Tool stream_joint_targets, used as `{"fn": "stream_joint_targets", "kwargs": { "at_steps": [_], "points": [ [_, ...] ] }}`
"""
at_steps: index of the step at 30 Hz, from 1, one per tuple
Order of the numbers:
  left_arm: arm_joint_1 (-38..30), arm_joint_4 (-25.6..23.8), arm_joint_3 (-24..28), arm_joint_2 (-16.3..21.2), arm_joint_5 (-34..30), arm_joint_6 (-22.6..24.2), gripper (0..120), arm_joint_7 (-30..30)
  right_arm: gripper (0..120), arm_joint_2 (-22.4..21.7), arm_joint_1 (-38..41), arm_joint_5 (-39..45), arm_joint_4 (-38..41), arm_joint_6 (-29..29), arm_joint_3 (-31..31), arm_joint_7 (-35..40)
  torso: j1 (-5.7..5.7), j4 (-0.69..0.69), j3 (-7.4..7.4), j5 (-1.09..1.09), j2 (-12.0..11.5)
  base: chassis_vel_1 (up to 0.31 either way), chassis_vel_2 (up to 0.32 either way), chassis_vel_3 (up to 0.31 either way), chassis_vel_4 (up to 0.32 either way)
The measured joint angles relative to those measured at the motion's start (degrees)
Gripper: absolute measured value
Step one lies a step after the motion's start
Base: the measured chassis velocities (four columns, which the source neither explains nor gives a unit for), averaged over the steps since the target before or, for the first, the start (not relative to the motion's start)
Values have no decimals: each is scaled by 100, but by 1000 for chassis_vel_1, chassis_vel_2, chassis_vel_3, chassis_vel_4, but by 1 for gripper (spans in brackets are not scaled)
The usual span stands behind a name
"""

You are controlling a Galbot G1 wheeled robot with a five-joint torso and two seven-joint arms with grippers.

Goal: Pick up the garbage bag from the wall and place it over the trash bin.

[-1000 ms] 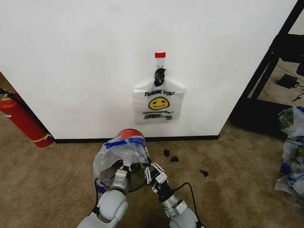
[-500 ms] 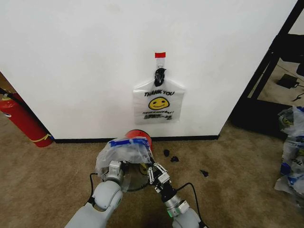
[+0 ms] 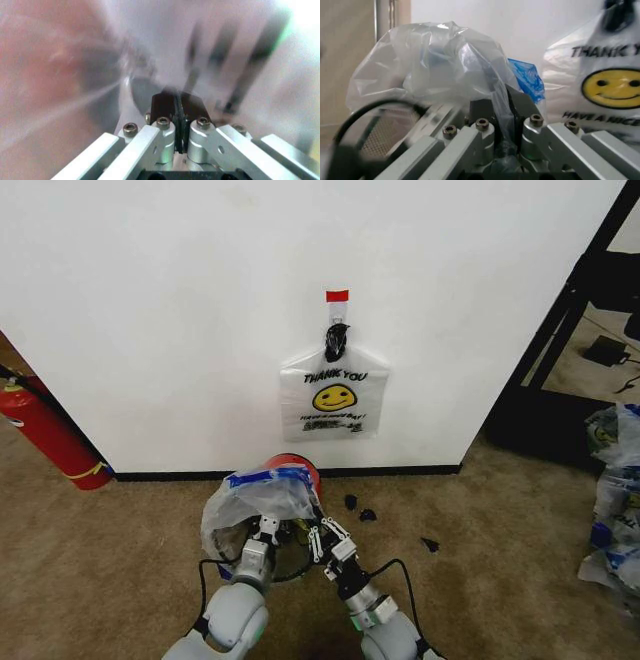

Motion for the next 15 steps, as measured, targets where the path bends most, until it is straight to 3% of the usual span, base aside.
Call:
{"fn": "stream_joint_targets", "kwargs": {
  "at_steps": [15],
  "points": [
    [-206,230,-269,115,-281,-131,0,7,1,10,-2,-122,-100,123,45,-214,-1,0,0,0,0,0,0,0,0]
  ]
}}
